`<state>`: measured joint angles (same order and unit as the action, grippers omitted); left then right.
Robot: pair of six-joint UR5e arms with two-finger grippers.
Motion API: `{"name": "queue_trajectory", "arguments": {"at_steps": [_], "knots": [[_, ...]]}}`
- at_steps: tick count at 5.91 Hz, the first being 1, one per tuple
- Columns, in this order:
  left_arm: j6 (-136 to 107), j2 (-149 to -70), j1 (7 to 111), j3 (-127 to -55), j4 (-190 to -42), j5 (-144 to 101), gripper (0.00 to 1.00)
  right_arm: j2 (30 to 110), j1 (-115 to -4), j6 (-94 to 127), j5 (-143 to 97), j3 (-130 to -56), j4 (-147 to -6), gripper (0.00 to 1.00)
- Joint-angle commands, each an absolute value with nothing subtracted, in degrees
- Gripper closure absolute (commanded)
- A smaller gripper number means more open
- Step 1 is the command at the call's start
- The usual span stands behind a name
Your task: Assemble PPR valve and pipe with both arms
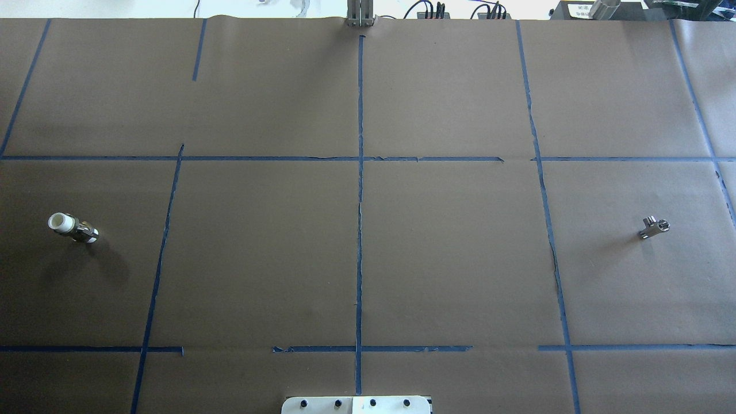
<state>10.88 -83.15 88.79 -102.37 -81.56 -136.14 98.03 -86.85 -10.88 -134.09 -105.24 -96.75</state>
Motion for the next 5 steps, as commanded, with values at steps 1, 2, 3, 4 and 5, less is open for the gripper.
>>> {"name": "queue_trajectory", "arguments": {"at_steps": [1,2,3,4,5], "knots": [[10.4,-83.1,88.4,-102.4,-82.9,-136.1,0.00,97.9,-86.8,-10.6,-134.1,-105.0,-96.3,0.00],[10.5,-82.9,88.4,-102.5,-83.0,-136.1,0.00,97.9,-86.8,-10.4,-134.1,-104.9,-96.4,0.00],[10.5,-82.9,88.4,-102.5,-83.0,-136.1,0.00,97.9,-86.8,-10.3,-134.1,-104.8,-96.3,0.00],[10.5,-82.8,88.4,-102.8,-83.0,-136.1,0.00,97.9,-86.7,-10.2,-134.0,-104.8,-96.3,0.00],[10.5,-82.8,88.4,-102.9,-82.9,-136.1,0.00,97.9,-86.7,-10.1,-134.0,-104.8,-96.3,0.00]]}}
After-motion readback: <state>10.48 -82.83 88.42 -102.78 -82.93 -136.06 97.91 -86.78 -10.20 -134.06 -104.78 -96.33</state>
